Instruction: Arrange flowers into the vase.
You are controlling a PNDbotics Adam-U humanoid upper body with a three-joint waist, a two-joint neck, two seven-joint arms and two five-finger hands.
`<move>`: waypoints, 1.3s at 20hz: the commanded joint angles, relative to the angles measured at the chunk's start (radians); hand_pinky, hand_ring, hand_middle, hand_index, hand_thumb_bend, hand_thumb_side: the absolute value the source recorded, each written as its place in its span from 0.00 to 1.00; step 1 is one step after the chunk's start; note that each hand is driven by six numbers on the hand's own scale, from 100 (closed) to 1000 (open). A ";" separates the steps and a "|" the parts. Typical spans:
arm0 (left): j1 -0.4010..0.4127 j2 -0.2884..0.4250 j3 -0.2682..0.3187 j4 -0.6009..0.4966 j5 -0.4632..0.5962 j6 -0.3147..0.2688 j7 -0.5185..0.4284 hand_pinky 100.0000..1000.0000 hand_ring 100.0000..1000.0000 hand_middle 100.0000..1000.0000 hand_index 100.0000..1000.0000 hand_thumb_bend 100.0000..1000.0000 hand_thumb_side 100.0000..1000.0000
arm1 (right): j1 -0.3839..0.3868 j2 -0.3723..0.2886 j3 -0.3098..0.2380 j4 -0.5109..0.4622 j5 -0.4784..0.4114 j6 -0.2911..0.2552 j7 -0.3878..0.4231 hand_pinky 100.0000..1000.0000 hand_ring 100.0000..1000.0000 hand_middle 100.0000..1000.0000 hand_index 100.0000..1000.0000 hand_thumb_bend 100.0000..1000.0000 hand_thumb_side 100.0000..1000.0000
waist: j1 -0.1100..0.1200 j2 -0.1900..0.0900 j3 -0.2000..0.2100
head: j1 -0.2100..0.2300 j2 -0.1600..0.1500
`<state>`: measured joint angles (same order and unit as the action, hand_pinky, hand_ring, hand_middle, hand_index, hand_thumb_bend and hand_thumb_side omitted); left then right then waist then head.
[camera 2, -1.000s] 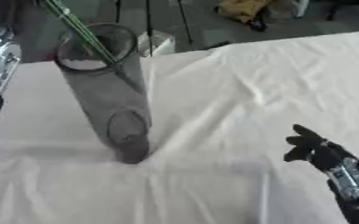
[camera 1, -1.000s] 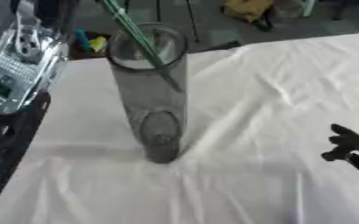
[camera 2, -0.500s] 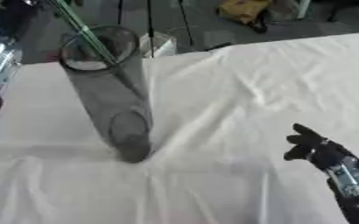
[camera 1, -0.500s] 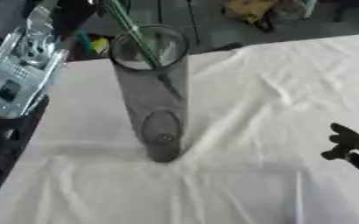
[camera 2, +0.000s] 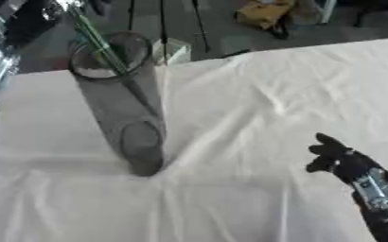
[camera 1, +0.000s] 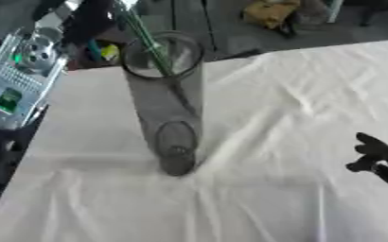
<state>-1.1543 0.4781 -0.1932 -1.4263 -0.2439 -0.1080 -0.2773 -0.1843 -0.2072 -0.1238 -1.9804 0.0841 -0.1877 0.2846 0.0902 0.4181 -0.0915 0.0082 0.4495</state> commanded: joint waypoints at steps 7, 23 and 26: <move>-0.013 0.046 0.007 -0.016 -0.063 -0.036 -0.137 0.48 0.72 0.79 0.81 0.00 1.00 | 0.004 -0.009 -0.007 -0.020 -0.013 0.008 -0.002 0.69 1.00 0.49 0.76 0.00 1.00 | -0.022 -0.059 0.007 | -0.003 0.017; -0.004 0.050 0.003 0.011 -0.150 -0.129 -0.304 0.73 0.87 0.92 0.99 0.00 1.00 | 0.005 -0.010 -0.005 -0.020 -0.021 0.013 0.001 0.69 1.00 0.49 0.76 0.00 1.00 | -0.019 -0.072 0.015 | -0.005 0.023; -0.003 0.049 0.000 0.017 -0.166 -0.142 -0.321 0.75 0.88 0.93 1.00 0.00 1.00 | 0.005 -0.010 -0.005 -0.020 -0.021 0.013 0.002 0.69 1.00 0.49 0.76 0.00 1.00 | -0.018 -0.072 0.016 | -0.006 0.024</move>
<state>-1.1429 0.5014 -0.1934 -1.4029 -0.4006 -0.2444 -0.5893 -0.1756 -0.2072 -0.1266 -1.9804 0.0682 -0.1769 0.2877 0.0901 0.3855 -0.0772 0.0044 0.4668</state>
